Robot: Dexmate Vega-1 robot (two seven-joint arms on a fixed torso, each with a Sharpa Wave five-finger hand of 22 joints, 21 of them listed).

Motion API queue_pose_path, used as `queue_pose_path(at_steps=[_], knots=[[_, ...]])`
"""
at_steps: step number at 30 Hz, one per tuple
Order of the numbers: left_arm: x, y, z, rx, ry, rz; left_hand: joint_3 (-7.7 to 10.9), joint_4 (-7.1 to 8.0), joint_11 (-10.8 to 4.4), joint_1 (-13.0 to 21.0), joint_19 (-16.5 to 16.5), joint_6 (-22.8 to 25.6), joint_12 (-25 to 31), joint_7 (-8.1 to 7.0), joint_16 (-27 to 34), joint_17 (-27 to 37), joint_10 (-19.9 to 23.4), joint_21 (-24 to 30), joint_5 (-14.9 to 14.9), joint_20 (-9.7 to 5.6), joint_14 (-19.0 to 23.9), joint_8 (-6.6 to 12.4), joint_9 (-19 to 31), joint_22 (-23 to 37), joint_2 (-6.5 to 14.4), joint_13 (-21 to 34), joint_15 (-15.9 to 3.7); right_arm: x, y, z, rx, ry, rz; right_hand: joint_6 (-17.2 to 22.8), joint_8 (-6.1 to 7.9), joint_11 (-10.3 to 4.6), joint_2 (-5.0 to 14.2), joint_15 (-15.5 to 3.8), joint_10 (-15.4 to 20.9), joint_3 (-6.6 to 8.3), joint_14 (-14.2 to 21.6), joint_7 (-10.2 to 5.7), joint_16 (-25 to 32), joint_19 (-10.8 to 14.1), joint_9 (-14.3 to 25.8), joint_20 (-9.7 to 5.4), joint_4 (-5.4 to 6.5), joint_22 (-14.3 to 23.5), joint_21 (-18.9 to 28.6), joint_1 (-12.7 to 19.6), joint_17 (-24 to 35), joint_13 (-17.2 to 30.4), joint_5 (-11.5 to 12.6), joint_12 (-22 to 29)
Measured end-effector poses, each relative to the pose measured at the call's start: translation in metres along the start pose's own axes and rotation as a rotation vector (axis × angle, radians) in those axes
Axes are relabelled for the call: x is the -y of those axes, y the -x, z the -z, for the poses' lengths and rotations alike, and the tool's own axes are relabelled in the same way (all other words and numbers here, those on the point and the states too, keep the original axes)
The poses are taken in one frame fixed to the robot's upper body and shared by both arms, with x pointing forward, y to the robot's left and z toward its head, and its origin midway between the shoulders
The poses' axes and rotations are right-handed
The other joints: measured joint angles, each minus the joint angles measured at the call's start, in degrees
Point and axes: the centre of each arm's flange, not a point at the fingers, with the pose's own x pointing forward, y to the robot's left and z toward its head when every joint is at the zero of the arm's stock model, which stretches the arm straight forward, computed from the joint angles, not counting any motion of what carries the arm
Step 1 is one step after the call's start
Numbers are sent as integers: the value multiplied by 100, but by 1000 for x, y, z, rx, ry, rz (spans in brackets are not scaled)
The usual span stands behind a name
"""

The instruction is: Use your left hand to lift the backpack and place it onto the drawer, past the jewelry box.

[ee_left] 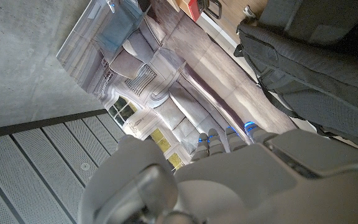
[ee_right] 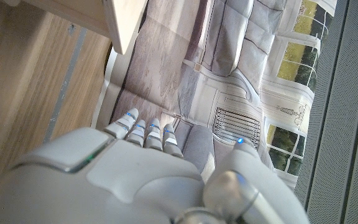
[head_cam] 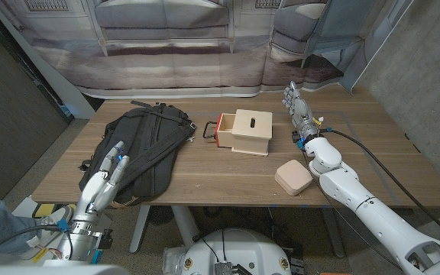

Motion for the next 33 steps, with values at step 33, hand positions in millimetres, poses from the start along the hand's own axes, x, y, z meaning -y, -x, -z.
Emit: queue_pose_path(at_steps=[33], knots=[[-7,28,-3,-47,-135,-63,-48,-48,-29,158,-19,188,22,-66,0,0,153,0,23,19,130,44,0,0,8,0,-14,-12,-3,-4,14,2,-18,20,0,0,60,0,-1,-23,0,-20,0,0,0,0,-24,0,0,0,0,0,0,0]])
